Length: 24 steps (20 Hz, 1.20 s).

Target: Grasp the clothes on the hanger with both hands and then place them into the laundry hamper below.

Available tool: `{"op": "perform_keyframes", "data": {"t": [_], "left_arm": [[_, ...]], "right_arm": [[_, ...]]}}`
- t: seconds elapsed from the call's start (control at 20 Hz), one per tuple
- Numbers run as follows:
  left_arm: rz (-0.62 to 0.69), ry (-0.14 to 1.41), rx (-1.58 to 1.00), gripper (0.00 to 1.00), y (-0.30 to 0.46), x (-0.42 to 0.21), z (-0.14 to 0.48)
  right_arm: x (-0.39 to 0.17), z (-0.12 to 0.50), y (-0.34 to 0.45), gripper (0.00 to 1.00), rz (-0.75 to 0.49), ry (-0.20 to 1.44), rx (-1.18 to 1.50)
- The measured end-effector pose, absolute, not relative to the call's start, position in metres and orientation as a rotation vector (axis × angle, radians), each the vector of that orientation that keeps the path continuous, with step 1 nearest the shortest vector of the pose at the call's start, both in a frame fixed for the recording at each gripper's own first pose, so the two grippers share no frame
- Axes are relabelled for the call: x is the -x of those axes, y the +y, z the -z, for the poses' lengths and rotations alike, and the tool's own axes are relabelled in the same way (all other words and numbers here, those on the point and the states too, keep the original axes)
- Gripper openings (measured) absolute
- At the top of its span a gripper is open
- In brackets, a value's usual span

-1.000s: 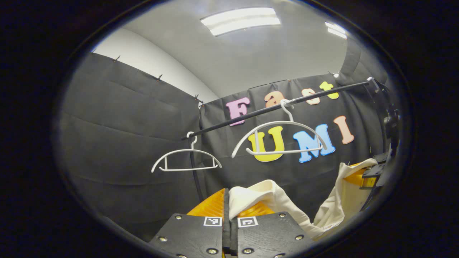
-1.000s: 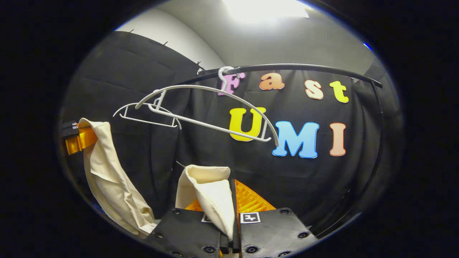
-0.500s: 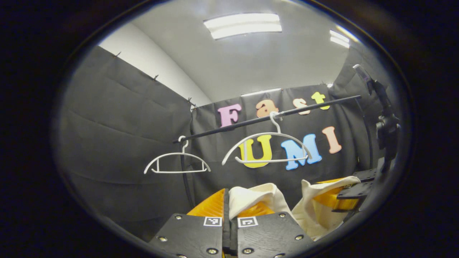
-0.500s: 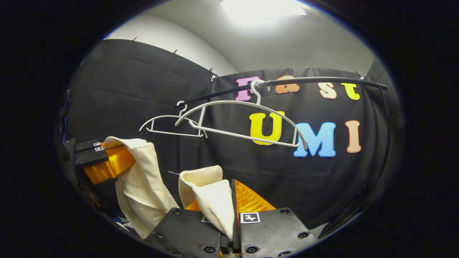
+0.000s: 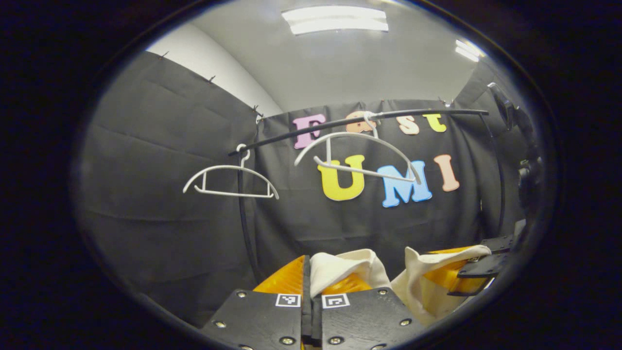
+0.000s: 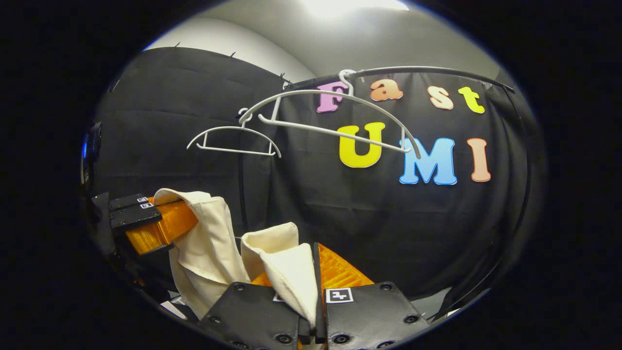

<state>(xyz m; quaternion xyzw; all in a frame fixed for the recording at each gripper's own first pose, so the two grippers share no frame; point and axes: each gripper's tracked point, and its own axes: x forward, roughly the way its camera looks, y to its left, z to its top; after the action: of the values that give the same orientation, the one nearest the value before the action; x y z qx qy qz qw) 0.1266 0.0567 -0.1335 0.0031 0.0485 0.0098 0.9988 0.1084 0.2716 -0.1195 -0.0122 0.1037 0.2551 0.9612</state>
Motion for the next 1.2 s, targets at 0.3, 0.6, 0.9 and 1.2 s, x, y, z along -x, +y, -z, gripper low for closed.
{"op": "perform_keyframes", "data": {"t": [0.3, 0.6, 0.9, 1.2], "left_arm": [[-0.014, 0.194, -0.002, 0.01, 0.049, -0.116, 0.202], [-0.014, 0.296, 0.007, 0.02, 0.043, -0.102, 0.27], [-0.029, 0.394, -0.004, 0.01, 0.049, -0.091, 0.333], [-0.05, 0.527, -0.015, 0.02, 0.064, -0.078, 0.405]], "right_arm": [[-0.088, 0.191, 0.261, 0.08, -0.506, 0.338, 0.036], [-0.068, 0.249, 0.269, 0.08, -0.527, 0.437, 0.029], [-0.062, 0.301, 0.278, 0.08, -0.55, 0.51, 0.036], [-0.064, 0.359, 0.262, 0.08, -0.513, 0.62, 0.067]]}}
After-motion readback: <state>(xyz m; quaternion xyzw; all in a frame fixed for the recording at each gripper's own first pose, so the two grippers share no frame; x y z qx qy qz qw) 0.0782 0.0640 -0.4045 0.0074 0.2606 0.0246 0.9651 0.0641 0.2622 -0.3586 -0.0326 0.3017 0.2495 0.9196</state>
